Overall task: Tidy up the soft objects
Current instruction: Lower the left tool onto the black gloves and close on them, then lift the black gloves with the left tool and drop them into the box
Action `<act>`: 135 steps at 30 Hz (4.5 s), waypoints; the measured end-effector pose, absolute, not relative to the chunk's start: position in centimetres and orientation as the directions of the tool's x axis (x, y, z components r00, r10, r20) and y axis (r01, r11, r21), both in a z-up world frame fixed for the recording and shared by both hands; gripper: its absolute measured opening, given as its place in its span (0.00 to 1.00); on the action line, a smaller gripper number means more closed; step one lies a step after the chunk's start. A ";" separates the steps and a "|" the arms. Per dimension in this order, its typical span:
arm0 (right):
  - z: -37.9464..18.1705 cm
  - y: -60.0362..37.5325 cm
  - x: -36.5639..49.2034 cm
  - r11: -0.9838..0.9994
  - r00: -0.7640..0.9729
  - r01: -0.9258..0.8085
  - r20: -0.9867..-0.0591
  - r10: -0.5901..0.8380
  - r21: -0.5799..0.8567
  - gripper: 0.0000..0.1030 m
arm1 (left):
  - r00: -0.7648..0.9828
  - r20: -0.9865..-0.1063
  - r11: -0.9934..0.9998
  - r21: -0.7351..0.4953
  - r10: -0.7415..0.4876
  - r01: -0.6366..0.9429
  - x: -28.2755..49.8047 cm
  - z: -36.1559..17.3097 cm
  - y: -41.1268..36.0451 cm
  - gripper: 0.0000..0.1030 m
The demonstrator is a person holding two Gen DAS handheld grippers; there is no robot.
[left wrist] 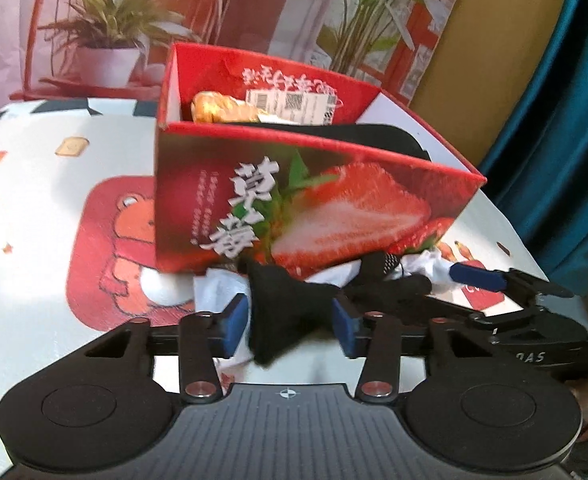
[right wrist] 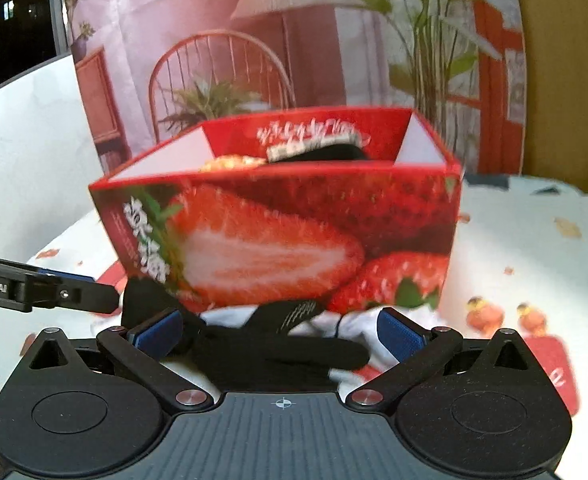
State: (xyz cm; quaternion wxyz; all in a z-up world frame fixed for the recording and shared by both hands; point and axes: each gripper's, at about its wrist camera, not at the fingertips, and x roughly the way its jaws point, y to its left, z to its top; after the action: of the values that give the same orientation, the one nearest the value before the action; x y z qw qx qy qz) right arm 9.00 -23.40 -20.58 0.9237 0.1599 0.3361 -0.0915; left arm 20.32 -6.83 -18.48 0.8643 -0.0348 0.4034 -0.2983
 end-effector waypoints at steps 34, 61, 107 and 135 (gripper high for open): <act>-24.7 -23.1 9.8 0.944 0.714 0.256 -0.699 -0.039 0.208 0.74 | 0.440 -0.701 0.810 -0.358 -0.562 0.464 21.9 -22.1 -7.7 0.44; -21.2 -22.8 8.8 0.940 0.760 0.198 -0.649 0.032 0.279 0.12 | 0.554 -0.606 0.810 -0.303 -0.571 0.502 19.2 -18.7 -5.9 0.16; -11.0 -29.7 24.9 0.991 0.838 0.104 -0.545 -0.041 0.086 0.11 | 0.636 -0.566 0.842 -0.234 -0.525 0.486 32.6 -10.6 -10.0 0.16; -14.8 -31.1 25.1 0.958 0.757 0.281 -0.626 -0.186 0.056 0.95 | 0.655 -0.619 0.879 -0.128 -0.433 0.460 32.3 -11.6 -10.3 1.00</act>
State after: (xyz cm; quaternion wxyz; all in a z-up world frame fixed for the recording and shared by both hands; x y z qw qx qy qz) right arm 25.11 -31.09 -14.79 0.9345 0.0734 0.3251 -0.1251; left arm 32.35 -10.27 -11.59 0.9096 0.0198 0.3347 -0.2455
